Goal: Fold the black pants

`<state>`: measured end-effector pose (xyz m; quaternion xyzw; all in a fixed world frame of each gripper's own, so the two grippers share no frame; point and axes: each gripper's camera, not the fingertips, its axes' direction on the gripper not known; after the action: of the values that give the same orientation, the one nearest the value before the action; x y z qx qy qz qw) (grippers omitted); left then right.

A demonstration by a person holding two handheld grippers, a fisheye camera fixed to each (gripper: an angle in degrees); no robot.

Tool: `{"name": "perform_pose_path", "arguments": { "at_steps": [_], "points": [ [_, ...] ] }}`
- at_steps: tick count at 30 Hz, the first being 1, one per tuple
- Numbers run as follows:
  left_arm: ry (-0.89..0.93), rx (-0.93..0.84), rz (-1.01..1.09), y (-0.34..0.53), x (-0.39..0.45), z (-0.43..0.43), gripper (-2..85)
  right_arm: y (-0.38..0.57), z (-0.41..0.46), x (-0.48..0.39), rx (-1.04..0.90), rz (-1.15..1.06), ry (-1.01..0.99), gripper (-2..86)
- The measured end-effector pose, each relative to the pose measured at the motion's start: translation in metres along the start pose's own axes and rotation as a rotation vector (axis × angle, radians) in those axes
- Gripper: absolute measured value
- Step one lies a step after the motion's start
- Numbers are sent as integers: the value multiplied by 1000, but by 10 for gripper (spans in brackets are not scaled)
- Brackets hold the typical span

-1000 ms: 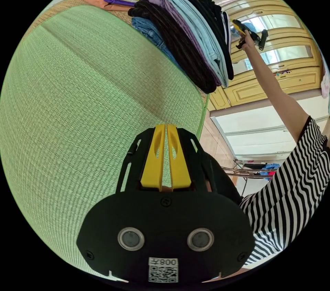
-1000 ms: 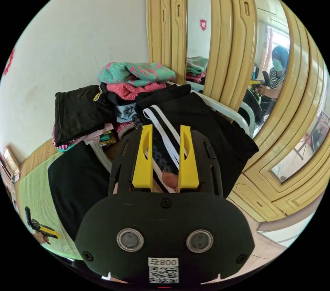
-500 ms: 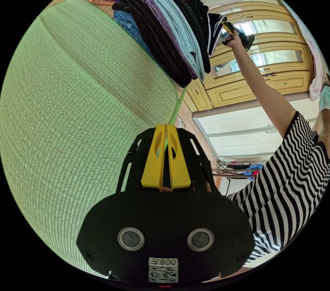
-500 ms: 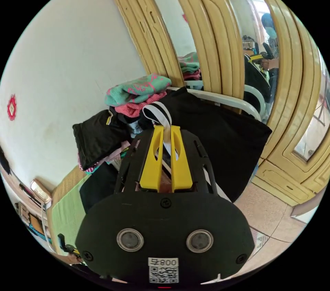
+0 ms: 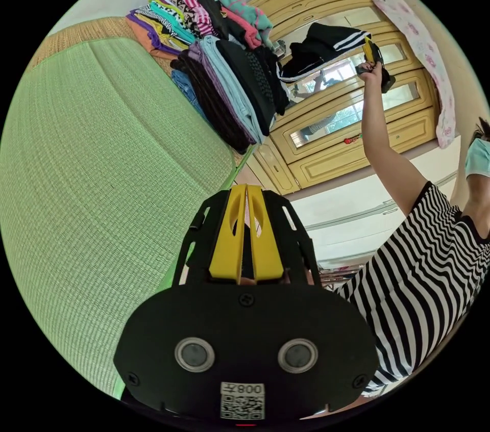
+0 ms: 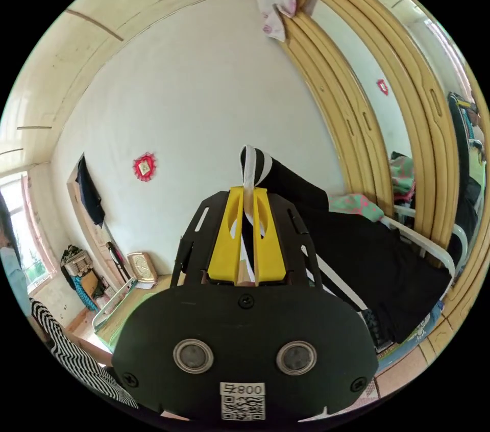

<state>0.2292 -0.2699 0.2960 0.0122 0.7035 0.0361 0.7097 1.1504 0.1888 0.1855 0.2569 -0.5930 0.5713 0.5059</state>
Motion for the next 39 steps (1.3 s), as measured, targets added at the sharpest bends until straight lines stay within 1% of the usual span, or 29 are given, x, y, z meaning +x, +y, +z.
{"name": "perform_pose_path", "arguments": {
  "at_steps": [5,9,11,12,15,17,18,20,22,26,29,31,34,39],
  "points": [
    [2,181,33,51,60,-98,7,0,10,-121,2,-116,-238,23],
    [-34,335,51,88,96,-173,19,22,17,-184,-7,-140,-365,22],
    [-68,426,66,115,119,-222,33,50,27,-217,-41,-144,-448,22],
    [-83,445,70,123,125,-233,37,58,31,-224,-56,-141,-472,22],
    [-183,521,67,163,151,-289,63,113,51,-254,-125,-112,-601,22],
    [-286,571,35,200,168,-331,83,168,70,-274,-176,-58,-729,23],
    [-313,587,25,210,172,-341,87,183,76,-278,-191,-43,-763,23],
    [-392,648,-25,252,185,-377,101,245,99,-299,-260,18,-868,24],
    [-427,670,-64,280,191,-399,107,289,116,-317,-330,45,-925,23],
    [-490,695,-168,333,199,-431,121,374,148,-364,-478,30,-980,22],
    [-491,667,-222,351,202,-436,129,420,164,-390,-564,0,-997,22],
    [-474,632,-246,354,205,-432,131,443,171,-401,-605,-16,-1003,23],
    [-401,585,-235,353,216,-420,131,473,179,-408,-648,-45,-1003,23],
    [-410,564,-218,347,249,-415,120,510,187,-399,-684,-77,-1006,23]
  ]
}}
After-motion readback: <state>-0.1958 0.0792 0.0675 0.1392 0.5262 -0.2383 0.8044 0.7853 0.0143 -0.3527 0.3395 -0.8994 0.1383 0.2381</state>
